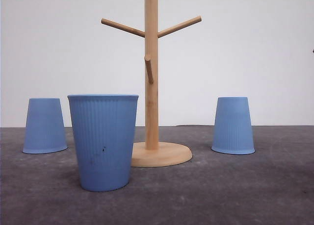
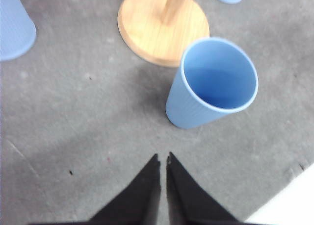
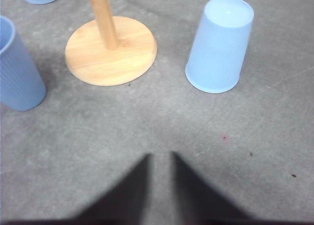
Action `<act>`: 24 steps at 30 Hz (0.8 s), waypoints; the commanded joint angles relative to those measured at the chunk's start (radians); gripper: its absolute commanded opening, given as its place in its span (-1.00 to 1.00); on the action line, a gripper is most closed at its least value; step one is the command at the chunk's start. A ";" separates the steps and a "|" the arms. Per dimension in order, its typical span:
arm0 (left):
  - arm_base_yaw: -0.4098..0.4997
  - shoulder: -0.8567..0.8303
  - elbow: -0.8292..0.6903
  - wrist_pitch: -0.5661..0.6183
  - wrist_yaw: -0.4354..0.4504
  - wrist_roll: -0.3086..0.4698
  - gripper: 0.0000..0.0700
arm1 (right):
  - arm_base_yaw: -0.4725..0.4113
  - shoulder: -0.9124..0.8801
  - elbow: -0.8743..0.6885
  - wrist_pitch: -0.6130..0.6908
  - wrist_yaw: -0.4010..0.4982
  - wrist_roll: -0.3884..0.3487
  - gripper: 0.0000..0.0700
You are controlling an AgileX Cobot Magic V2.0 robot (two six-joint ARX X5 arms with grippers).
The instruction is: Place three cups
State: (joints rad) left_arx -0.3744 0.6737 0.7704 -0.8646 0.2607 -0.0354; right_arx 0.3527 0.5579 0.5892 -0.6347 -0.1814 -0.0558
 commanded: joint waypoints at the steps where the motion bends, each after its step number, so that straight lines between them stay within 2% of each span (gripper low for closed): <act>1: -0.005 0.005 0.022 0.009 0.001 0.000 0.01 | 0.005 0.002 0.017 0.013 0.003 -0.008 0.31; 2: -0.005 0.005 0.022 0.009 0.002 -0.016 0.19 | 0.005 0.002 0.017 0.013 0.003 -0.008 0.43; 3: -0.005 0.005 0.022 0.009 0.002 -0.032 0.29 | 0.005 0.002 0.017 0.013 0.002 -0.008 0.47; 9: -0.005 0.005 0.022 0.010 0.001 -0.111 0.24 | 0.005 0.002 0.017 0.013 0.002 -0.008 0.46; 12: -0.005 0.008 0.022 0.013 -0.006 -0.198 0.19 | 0.005 0.002 0.017 0.013 0.002 -0.008 0.46; 15: -0.003 0.021 0.022 0.024 -0.016 -0.278 -0.03 | 0.005 0.002 0.017 0.013 -0.001 -0.008 0.46; 16: -0.002 0.029 0.022 0.032 -0.028 -0.293 -0.03 | 0.005 0.002 0.017 0.013 -0.001 -0.007 0.46; 24: 0.040 0.152 0.069 0.103 -0.113 -0.314 0.01 | 0.005 0.002 0.017 0.013 -0.001 -0.007 0.46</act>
State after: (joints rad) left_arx -0.3360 0.8079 0.8115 -0.7767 0.1549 -0.3367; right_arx 0.3527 0.5579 0.5892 -0.6346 -0.1822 -0.0559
